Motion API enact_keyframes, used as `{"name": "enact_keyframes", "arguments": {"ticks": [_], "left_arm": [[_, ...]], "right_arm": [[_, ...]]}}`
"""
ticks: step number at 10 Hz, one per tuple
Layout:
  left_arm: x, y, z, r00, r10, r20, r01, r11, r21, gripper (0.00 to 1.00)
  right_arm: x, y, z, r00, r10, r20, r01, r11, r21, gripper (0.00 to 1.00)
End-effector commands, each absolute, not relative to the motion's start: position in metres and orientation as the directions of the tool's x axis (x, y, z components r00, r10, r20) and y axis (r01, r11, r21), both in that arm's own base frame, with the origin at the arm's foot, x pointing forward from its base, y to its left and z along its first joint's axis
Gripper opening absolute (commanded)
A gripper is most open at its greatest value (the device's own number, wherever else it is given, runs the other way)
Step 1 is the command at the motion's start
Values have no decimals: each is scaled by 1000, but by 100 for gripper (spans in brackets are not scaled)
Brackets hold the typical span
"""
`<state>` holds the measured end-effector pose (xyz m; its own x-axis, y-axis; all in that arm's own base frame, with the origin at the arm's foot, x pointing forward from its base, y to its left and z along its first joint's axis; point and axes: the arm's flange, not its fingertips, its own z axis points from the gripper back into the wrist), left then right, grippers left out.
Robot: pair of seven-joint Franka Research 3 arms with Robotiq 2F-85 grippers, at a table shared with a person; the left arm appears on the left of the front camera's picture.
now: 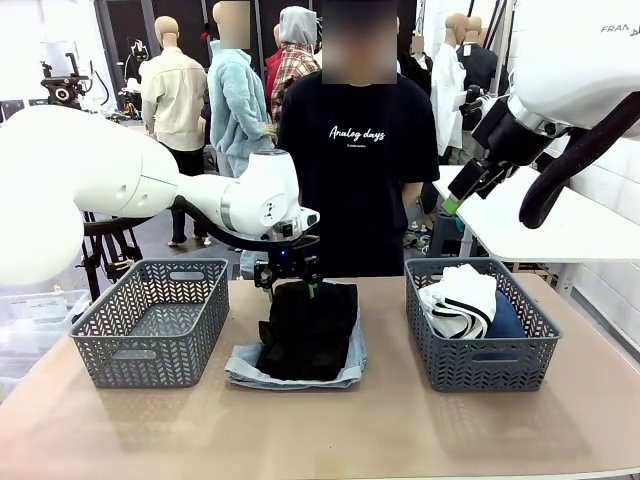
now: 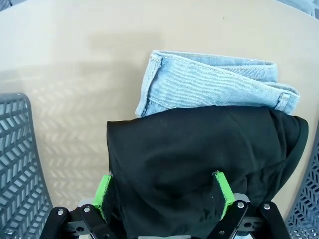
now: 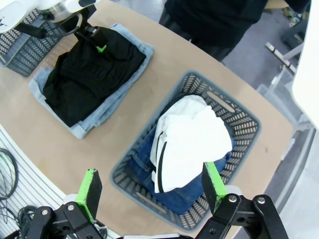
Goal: Sort the tops and bottoms.
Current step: Lift clothes from the center of the table with your left hand.
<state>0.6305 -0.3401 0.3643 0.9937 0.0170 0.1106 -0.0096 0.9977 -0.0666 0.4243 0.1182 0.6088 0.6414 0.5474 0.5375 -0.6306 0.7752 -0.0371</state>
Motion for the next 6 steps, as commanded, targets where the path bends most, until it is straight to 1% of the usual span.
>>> {"name": "enact_keyframes", "arguments": {"ticks": [1,2,3,6], "left_arm": [[636,-341,366,998,14,64,-8,995,-95,96],[636,-342,366,998,11,56,-5,995,-97,84],[634,-344,369,997,1,73,6,995,-97,69],[631,-343,373,996,8,83,0,995,-96,13]], "right_arm": [[424,117,606,641,548,537,-636,771,-29,100],[424,117,606,641,548,537,-636,771,-29,100],[424,117,606,641,548,537,-636,771,-29,100],[424,117,606,641,548,537,-636,771,-29,100]]}}
